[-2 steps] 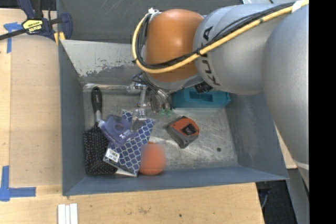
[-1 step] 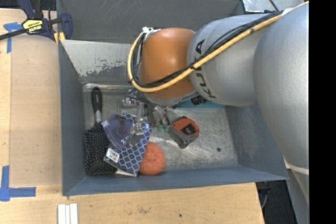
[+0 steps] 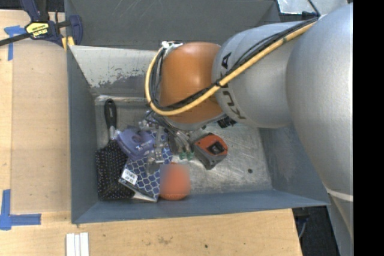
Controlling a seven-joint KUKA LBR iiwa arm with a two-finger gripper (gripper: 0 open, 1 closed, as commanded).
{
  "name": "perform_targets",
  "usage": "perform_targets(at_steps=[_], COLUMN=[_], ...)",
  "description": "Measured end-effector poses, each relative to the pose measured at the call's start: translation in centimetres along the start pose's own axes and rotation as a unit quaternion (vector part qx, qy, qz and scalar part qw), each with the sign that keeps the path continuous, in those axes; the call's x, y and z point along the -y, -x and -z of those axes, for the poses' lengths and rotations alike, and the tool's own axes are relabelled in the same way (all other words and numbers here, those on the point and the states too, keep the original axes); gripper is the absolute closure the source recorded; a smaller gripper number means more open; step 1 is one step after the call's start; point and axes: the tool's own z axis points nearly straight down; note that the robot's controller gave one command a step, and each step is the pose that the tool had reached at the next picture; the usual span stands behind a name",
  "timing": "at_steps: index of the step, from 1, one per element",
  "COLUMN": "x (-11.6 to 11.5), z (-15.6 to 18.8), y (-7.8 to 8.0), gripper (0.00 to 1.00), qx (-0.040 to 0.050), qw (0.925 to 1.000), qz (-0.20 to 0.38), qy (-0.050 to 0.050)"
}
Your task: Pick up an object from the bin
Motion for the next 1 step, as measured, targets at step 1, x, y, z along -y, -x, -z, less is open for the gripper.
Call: perform_targets(at_steps=[1], x=[-0.41], z=[0.54], y=[-1.17], gripper=[0.0], qx=[0.0004], qw=[0.9867], qz=[0.162], qy=[0.0])
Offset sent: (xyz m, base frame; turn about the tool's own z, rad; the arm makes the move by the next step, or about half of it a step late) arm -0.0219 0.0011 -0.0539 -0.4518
